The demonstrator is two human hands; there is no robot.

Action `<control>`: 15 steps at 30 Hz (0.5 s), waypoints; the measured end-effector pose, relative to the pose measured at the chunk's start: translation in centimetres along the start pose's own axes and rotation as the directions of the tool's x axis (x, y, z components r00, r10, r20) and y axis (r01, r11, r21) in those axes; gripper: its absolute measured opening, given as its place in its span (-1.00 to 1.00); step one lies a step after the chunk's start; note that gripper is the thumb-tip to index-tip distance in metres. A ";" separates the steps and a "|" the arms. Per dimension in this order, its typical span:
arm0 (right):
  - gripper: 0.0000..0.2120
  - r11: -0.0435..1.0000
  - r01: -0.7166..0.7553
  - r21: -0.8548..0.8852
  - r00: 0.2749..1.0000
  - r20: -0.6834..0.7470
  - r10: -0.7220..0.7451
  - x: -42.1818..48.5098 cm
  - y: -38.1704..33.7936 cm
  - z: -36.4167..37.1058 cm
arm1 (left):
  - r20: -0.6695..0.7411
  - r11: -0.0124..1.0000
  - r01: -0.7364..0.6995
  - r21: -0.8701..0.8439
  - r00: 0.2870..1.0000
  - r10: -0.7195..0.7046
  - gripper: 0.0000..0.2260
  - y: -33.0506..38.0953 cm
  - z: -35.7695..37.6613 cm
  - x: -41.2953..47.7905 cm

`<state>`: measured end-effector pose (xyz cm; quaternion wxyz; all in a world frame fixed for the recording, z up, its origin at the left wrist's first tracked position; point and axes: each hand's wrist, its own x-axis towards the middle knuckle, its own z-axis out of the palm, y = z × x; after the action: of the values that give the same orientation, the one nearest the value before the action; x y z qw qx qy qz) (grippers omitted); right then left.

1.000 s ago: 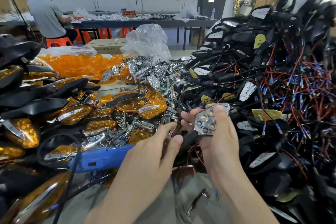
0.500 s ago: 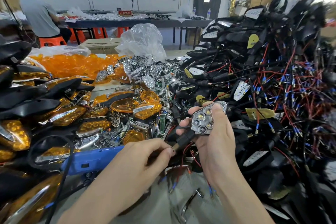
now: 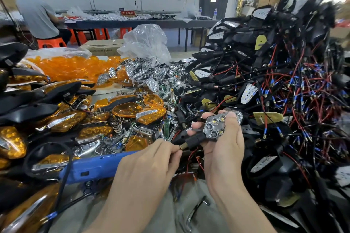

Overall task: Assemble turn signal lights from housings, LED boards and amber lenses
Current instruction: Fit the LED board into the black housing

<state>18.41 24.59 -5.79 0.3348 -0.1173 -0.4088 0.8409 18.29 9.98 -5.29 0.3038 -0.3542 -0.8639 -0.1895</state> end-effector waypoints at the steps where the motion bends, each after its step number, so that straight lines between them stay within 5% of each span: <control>1: -0.72 1.000 -0.003 0.009 1.000 -0.011 0.003 0.0 -0.1 0.0 | -0.021 1.000 -0.002 0.019 1.000 0.002 -0.71 0.1 0.2 0.0; 15: -0.76 0.998 0.008 0.063 1.000 0.017 -0.009 0.2 -0.6 0.0 | 0.110 0.991 0.102 -0.082 0.990 -0.092 -0.72 -0.1 -0.3 0.0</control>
<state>18.56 24.97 -5.37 0.3382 -0.0975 -0.3853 0.8530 18.33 9.77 -5.08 0.2323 -0.3342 -0.8858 -0.2228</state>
